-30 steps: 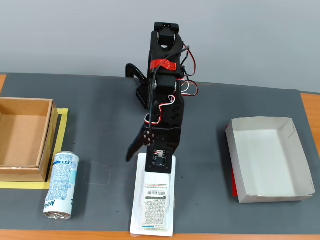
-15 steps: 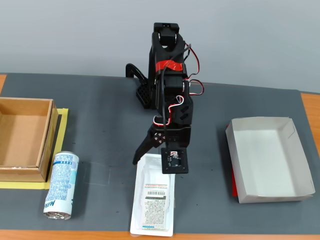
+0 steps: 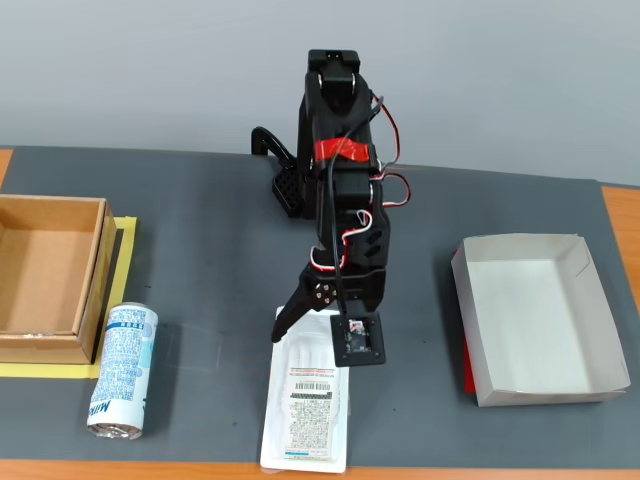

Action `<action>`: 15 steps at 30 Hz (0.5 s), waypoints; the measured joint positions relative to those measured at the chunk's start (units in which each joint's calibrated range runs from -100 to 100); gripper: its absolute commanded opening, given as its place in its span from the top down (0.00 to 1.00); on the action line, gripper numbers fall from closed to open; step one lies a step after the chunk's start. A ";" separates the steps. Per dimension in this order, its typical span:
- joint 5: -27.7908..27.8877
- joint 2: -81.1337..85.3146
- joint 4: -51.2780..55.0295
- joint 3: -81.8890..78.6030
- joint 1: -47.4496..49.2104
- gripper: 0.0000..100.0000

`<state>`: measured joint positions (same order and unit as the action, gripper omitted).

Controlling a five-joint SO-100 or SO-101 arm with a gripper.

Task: Pick the sandwich and put it in the gray box

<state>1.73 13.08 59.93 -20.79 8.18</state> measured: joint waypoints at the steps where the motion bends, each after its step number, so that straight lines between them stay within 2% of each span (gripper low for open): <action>1: 0.00 -0.34 -0.35 0.00 0.00 0.59; 15: 1.32 -6.29 -3.38 0.00 0.00 0.59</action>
<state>3.05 6.80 56.55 -20.79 8.18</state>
